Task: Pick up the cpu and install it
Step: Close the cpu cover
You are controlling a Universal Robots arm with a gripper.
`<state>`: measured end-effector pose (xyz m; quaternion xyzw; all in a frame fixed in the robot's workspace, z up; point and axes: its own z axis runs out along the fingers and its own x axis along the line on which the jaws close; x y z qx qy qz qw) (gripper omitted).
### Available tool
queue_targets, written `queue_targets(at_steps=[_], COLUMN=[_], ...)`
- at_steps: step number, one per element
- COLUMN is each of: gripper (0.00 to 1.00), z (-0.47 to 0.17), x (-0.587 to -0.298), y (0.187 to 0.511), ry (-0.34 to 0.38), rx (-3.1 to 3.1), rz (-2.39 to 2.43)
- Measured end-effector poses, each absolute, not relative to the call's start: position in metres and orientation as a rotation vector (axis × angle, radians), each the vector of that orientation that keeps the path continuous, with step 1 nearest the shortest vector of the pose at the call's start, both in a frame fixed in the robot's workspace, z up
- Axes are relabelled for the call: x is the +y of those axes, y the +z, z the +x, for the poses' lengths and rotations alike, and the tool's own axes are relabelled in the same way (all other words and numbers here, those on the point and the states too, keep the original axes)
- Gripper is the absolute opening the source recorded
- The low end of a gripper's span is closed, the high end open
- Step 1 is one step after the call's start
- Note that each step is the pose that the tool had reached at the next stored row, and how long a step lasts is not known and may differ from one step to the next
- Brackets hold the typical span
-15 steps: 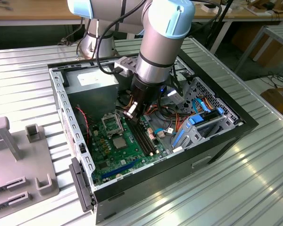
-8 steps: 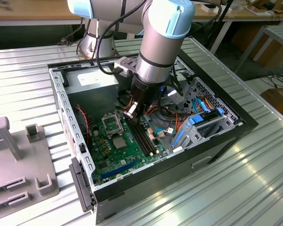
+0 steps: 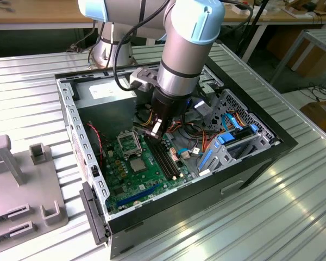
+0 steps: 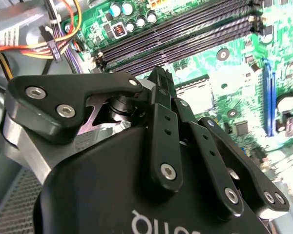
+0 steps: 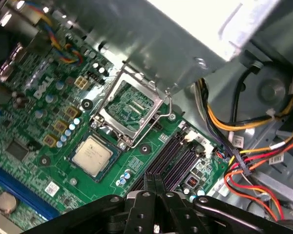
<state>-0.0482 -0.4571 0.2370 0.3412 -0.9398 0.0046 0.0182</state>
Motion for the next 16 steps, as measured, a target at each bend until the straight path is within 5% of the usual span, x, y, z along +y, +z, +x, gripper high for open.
queue_targets(at_steps=[16], gripper=[0.11], z=[-0.0483], x=[-0.4571], y=[0.2358], ry=[0.018], rx=[-2.832], rz=[1.275])
